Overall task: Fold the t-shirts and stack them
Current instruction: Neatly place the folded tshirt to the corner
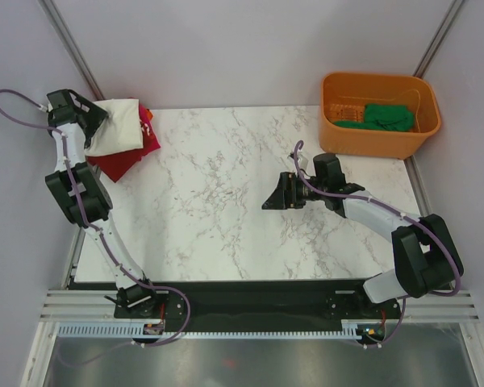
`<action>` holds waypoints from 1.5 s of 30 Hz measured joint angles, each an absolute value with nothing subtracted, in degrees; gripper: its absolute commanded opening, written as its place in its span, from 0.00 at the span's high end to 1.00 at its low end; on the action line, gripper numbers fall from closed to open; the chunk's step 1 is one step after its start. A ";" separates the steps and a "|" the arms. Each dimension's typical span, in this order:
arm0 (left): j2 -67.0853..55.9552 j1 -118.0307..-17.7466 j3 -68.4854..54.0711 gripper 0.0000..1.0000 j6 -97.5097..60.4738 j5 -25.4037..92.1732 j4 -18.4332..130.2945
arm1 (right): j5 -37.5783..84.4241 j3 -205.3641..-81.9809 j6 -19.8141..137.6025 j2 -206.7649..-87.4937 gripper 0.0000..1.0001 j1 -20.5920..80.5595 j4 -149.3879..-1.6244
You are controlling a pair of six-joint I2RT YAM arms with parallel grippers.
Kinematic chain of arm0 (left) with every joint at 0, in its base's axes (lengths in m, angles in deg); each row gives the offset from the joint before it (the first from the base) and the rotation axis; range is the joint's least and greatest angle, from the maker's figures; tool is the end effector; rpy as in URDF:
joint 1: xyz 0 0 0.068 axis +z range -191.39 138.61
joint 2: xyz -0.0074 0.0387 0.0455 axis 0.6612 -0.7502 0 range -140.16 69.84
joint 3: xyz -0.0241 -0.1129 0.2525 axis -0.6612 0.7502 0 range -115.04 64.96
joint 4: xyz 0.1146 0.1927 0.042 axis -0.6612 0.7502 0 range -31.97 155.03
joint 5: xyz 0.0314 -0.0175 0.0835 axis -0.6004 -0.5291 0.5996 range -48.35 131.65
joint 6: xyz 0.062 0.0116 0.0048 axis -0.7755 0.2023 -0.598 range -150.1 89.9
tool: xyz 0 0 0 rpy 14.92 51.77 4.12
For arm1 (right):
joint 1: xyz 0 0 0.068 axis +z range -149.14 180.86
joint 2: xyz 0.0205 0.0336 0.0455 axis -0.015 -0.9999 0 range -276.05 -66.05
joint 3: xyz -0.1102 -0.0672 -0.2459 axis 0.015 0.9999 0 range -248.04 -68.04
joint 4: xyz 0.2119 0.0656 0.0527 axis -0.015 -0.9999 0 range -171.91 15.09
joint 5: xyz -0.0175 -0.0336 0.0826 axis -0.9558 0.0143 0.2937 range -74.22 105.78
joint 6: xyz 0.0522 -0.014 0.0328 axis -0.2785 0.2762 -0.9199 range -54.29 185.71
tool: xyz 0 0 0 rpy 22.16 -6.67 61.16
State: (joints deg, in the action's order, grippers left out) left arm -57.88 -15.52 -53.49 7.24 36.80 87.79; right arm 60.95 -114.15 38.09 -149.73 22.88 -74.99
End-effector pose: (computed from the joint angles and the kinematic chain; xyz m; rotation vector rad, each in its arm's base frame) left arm 0.4478 0.2127 0.2747 -1.1439 1.9456 -0.2026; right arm 0.2450 0.1362 0.2350 -0.3551 2.3058 1.3345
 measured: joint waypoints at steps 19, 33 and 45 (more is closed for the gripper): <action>-55.06 -14.95 -53.54 0.00 3.40 44.56 89.67 | 61.52 -114.12 36.82 -149.57 0.19 23.25 -72.34; -37.99 -11.08 -44.18 0.00 4.01 46.49 88.73 | 62.06 -114.12 36.54 -149.51 0.18 23.64 -71.91; -9.90 -11.04 -17.52 0.00 8.91 45.22 83.68 | 62.13 -114.08 35.58 -143.80 0.16 25.04 -72.01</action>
State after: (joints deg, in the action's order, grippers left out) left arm -9.90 -11.04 -17.52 8.91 45.22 83.68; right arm 62.13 -114.08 35.58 -143.80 25.04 -72.01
